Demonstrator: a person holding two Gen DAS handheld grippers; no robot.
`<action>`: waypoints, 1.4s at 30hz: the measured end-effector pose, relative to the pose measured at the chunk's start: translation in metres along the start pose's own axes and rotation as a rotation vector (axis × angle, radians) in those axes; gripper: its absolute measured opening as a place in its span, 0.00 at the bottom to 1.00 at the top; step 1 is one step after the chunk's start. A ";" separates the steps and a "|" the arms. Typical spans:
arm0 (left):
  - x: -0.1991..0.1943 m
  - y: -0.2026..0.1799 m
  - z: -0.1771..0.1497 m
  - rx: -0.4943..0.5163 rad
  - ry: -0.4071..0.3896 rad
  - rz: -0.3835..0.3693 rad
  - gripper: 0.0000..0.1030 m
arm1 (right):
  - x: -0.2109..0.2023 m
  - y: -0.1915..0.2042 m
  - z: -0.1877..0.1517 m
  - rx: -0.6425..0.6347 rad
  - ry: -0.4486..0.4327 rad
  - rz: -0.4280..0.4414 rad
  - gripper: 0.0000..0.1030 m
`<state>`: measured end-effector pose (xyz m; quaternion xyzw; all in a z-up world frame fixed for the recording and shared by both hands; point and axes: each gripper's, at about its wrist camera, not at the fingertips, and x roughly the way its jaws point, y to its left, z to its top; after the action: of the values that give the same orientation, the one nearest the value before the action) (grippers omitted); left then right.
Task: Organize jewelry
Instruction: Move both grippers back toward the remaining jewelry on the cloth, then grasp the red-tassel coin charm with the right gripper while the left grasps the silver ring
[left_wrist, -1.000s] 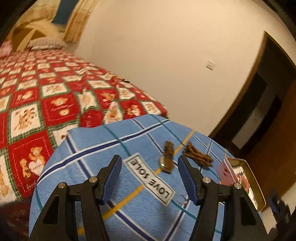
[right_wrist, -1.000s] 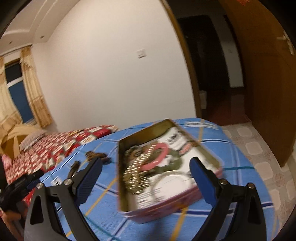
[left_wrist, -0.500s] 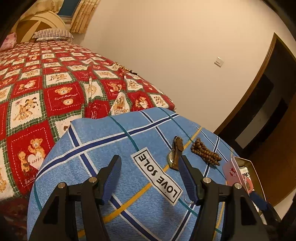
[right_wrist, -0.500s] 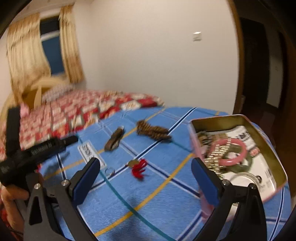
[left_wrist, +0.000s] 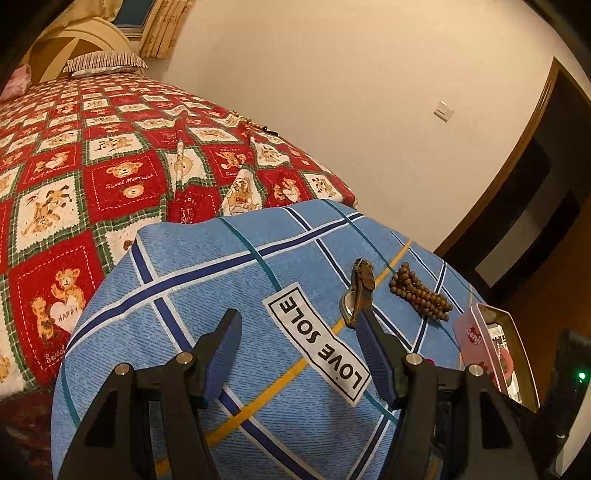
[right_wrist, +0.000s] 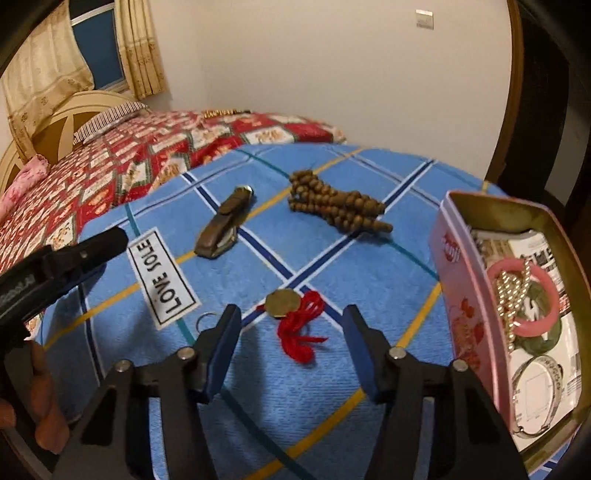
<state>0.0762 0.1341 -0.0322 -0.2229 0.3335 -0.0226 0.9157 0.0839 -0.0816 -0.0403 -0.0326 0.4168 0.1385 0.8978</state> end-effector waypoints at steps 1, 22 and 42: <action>0.000 0.000 0.000 0.001 0.000 0.000 0.62 | 0.002 -0.001 0.000 0.003 0.014 0.005 0.46; 0.000 -0.016 -0.006 0.076 0.025 -0.078 0.62 | -0.048 -0.013 -0.002 0.029 -0.256 0.147 0.11; 0.027 -0.090 -0.046 0.510 0.226 0.025 0.24 | -0.044 -0.041 -0.001 0.139 -0.247 0.096 0.48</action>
<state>0.0779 0.0302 -0.0419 0.0229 0.4197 -0.1193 0.8995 0.0671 -0.1308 -0.0097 0.0669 0.3129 0.1553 0.9346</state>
